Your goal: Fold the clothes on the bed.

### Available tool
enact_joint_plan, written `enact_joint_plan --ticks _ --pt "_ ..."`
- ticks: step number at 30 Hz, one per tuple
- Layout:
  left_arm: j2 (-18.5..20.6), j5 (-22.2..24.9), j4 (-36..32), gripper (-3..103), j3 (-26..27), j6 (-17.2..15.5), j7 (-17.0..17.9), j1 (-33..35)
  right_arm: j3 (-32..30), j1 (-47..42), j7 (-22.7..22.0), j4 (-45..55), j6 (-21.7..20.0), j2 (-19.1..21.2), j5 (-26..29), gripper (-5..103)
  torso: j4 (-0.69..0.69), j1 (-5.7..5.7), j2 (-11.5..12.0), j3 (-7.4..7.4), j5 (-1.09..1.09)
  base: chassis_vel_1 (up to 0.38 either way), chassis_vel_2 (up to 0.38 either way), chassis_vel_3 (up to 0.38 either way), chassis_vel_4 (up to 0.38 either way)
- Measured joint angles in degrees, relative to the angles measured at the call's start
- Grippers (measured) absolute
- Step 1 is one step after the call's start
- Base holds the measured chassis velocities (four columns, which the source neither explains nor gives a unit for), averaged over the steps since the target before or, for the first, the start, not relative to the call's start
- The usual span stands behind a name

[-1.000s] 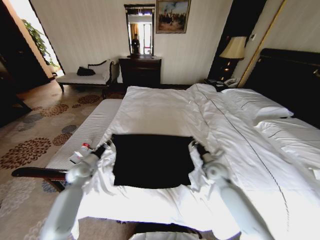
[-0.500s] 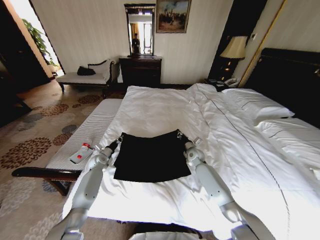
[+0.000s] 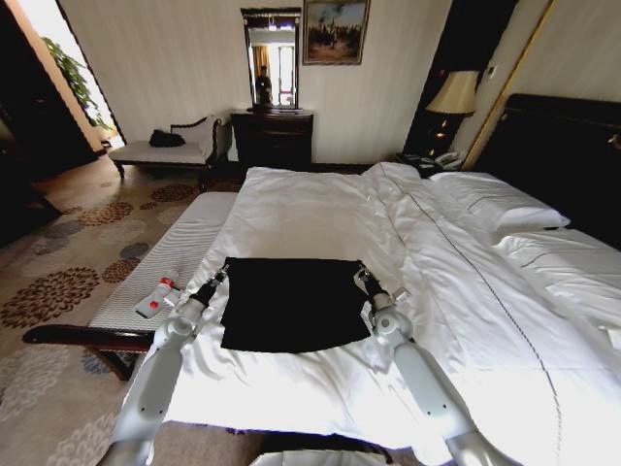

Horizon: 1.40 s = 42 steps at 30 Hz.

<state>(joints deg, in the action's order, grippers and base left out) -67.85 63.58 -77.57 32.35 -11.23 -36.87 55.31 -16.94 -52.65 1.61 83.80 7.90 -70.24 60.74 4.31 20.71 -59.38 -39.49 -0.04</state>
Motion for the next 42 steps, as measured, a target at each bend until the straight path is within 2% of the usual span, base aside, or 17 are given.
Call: enact_joint_plan --ticks 1,4,14,20,25,26,29,30,31,33,42 --pt "0.00 0.00 0.00 1 0.00 0.00 0.00 0.00 0.00 0.00 0.00 0.00 0.00 0.00 0.00 0 0.00 0.00 0.00 0.00 0.00 0.000 0.000 0.000 0.000" --pt "0.03 -1.17 -0.56 1 0.25 0.43 -3.54 1.05 0.76 -0.01 1.55 2.43 0.61 0.13 -0.12 0 0.02 0.00 0.00 0.00 0.00 0.000 0.000 0.000 0.000" --pt "0.27 -2.12 -1.73 1 0.85 1.86 -8.32 3.36 1.13 -0.75 2.35 2.99 1.24 -0.03 -1.74 0 0.01 0.01 0.00 0.00 0.02 0.000 0.000 0.000 0.000" --pt "1.12 -1.74 -2.33 1 1.43 2.10 -11.24 4.56 -1.75 -5.02 2.37 6.04 1.76 0.38 -1.30 0 0.02 0.01 0.00 0.00 0.01 0.000 0.000 0.000 0.000" --pt "1.15 -2.31 -1.53 1 1.53 2.39 -15.99 5.24 -3.99 -11.55 2.88 10.78 2.26 -0.19 -1.76 0 0.03 0.01 0.00 0.00 0.01 0.000 0.000 0.000 0.000" --pt "1.15 -2.31 -1.53 1 1.53 2.39 -15.99 5.24 -3.99 -11.55 2.88 10.78 2.26 -0.19 -1.76 0 0.03 0.01 0.00 0.00 0.01 0.000 0.000 0.000 0.000" --pt "1.34 -4.33 -0.26 1 1.39 2.99 -20.71 5.87 -5.02 -14.76 3.03 12.83 2.46 -0.81 -2.08 0 0.02 0.01 0.00 0.00 0.01 0.000 0.000 0.000 0.000" --pt "1.34 -4.33 -0.26 1 1.39 2.99 -20.71 5.87 -5.02 -14.76 3.03 12.83 2.46 -0.81 -2.08 0 0.02 0.01 0.00 0.00 0.01 0.000 0.000 0.000 0.000" --pt "1.47 -5.45 0.41 1 1.38 3.36 -23.82 6.31 -5.45 -16.26 2.96 13.98 2.47 -1.07 -2.11 0 0.02 0.01 0.01 0.00 0.01 0.000 0.000 0.000 0.000" --pt "1.71 -7.83 0.75 1 1.73 3.71 -27.04 7.13 -5.67 -18.51 2.50 15.25 2.47 -1.23 -2.35 0 0.01 0.01 0.01 0.00 0.00 0.000 0.000 0.000 0.000" --pt "2.98 -12.28 0.57 1 3.91 4.62 -30.95 9.69 -5.69 -24.89 1.58 17.72 2.52 -1.32 -4.43 0 0.02 0.01 0.01 0.00 0.00 0.000 0.000 0.000 0.000"
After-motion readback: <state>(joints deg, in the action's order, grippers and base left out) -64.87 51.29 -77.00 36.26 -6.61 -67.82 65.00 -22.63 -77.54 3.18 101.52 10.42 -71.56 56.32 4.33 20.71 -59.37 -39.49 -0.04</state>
